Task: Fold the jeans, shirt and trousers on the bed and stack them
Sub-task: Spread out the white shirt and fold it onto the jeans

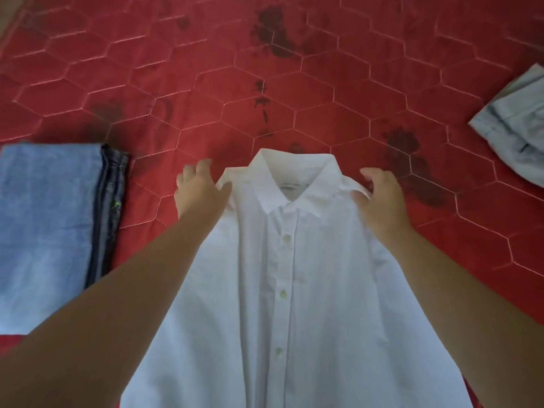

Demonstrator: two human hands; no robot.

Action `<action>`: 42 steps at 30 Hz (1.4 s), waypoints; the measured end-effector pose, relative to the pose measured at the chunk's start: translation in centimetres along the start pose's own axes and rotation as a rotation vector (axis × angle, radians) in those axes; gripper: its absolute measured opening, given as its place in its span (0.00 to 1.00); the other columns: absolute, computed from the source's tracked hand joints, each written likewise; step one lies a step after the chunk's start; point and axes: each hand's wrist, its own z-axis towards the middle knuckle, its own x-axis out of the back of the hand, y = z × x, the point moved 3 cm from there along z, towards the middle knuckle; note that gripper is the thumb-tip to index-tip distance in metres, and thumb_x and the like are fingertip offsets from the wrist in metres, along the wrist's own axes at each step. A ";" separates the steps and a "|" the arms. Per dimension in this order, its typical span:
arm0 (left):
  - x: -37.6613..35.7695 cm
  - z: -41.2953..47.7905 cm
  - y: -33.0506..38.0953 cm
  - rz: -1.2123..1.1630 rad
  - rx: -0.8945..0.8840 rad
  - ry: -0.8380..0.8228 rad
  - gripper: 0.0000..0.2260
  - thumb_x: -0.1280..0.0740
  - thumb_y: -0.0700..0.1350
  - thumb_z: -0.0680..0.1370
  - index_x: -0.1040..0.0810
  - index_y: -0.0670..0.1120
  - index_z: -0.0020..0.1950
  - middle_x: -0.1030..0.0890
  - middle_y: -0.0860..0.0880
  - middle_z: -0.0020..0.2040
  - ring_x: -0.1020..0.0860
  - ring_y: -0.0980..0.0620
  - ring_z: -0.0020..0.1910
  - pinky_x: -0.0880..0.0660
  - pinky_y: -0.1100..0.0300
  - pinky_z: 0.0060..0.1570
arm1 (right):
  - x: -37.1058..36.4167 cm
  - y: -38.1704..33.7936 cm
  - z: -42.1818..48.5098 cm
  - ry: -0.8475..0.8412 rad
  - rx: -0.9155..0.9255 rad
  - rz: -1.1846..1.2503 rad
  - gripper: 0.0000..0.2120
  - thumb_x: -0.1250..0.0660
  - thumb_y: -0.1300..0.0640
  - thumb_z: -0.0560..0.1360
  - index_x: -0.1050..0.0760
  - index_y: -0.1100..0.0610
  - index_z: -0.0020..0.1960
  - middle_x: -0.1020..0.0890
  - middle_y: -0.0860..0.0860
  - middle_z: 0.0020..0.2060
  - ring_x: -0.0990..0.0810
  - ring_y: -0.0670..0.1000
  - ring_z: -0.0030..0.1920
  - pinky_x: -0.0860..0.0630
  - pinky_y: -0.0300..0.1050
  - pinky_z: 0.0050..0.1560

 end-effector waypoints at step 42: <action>3.6 -15.0 -19.4 -0.370 0.107 -0.200 0.13 0.41 0.31 0.76 0.22 0.43 0.54 0.21 0.50 0.47 0.25 0.52 0.47 0.30 0.61 0.48 | -9.4 -6.9 -22.2 -0.301 -0.371 0.451 0.07 0.36 0.62 0.75 0.28 0.56 0.39 0.26 0.54 0.32 0.29 0.51 0.33 0.33 0.43 0.33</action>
